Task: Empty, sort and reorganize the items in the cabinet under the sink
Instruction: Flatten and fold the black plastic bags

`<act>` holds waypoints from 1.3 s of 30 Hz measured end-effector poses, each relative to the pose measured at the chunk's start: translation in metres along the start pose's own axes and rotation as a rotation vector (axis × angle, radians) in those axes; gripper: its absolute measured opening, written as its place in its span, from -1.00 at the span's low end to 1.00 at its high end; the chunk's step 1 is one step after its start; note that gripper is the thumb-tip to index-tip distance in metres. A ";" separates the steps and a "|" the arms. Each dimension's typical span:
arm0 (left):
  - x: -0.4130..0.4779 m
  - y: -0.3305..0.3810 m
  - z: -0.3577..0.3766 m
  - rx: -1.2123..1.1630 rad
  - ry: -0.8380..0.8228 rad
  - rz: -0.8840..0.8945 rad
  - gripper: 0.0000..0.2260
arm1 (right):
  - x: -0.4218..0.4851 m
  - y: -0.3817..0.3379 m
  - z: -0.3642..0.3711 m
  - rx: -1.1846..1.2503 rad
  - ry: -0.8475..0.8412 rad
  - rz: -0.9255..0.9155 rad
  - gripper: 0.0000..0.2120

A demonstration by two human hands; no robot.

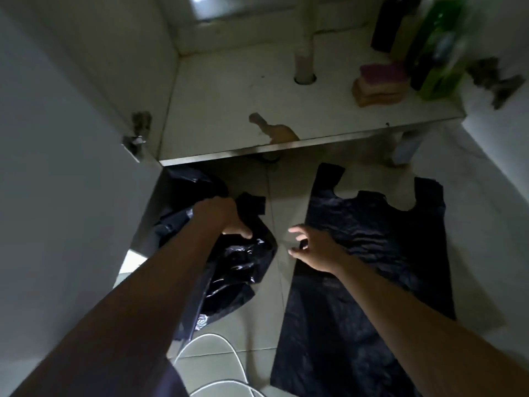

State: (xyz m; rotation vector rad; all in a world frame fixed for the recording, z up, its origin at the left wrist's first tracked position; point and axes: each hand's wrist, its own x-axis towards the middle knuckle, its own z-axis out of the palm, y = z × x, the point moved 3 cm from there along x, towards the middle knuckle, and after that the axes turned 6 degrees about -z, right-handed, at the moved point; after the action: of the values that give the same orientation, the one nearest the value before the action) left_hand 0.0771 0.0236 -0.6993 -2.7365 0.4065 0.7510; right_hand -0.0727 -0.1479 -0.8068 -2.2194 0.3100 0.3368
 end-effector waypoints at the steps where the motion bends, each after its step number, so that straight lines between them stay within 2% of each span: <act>1: -0.002 -0.009 0.007 0.046 -0.072 -0.001 -0.43 | 0.004 -0.009 0.008 0.074 -0.008 0.023 -0.38; 3: -0.002 -0.018 0.025 0.075 -0.069 0.029 -0.43 | 0.012 -0.020 0.024 0.185 -0.012 0.063 -0.23; 5: 0.001 -0.021 0.039 0.037 0.034 0.039 -0.52 | 0.017 -0.027 0.043 0.211 -0.044 0.076 -0.20; 7: 0.007 -0.022 0.044 -0.010 0.143 0.071 -0.67 | 0.022 -0.027 0.061 0.215 -0.014 0.059 -0.34; 9: 0.009 -0.026 0.040 -0.071 0.164 0.105 -0.73 | 0.027 -0.027 0.074 0.264 0.069 0.054 -0.53; 11: 0.013 -0.034 0.034 -0.154 0.159 0.136 -0.75 | 0.028 -0.032 0.082 0.364 0.128 0.082 -0.60; 14: 0.019 -0.047 0.030 -0.245 0.141 0.162 -0.83 | 0.033 -0.040 0.097 0.532 0.153 0.147 -0.54; 16: 0.017 -0.052 0.026 -0.318 0.159 0.185 -0.90 | 0.038 -0.044 0.105 0.632 0.173 0.167 -0.42; 18: 0.013 -0.061 0.020 -0.433 0.200 0.190 -0.89 | 0.042 -0.058 0.112 0.740 0.150 0.179 -0.30; 20: 0.005 -0.065 0.012 -0.560 0.288 0.180 -0.80 | 0.041 -0.069 0.112 0.814 0.124 0.171 -0.28; 22: -0.002 -0.072 0.004 -0.672 0.408 0.148 -0.78 | 0.040 -0.079 0.113 0.778 0.065 0.137 -0.24; 27: -0.020 -0.087 -0.020 -1.035 0.661 0.168 -0.88 | 0.038 -0.094 0.131 0.409 -0.187 0.062 -0.31; 29: -0.031 -0.091 -0.035 -1.028 0.839 0.202 -0.91 | 0.030 -0.106 0.133 0.312 -0.285 0.007 -0.39; 31: -0.039 -0.093 -0.050 -0.998 0.941 0.240 -0.91 | 0.023 -0.114 0.128 0.202 -0.298 -0.072 -0.53; 33: -0.042 -0.094 -0.066 -0.995 0.950 0.312 -0.92 | 0.023 -0.114 0.111 0.141 -0.150 -0.139 -0.74; 35: -0.042 -0.093 -0.079 -1.015 0.890 0.386 -0.92 | 0.023 -0.110 0.077 0.156 0.105 -0.131 -0.85; 37: -0.042 -0.089 -0.091 -1.031 0.811 0.432 -0.93 | 0.023 -0.110 0.031 0.226 0.331 -0.092 -0.85; 39: -0.045 -0.082 -0.105 -1.035 0.744 0.451 -0.92 | 0.022 -0.121 -0.021 0.398 0.409 -0.096 -0.73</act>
State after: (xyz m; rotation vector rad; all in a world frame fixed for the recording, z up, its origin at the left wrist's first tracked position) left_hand 0.1157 0.0734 -0.5729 -3.9328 1.0477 -0.1249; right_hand -0.0094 -0.0930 -0.7147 -1.8838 0.4448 -0.2217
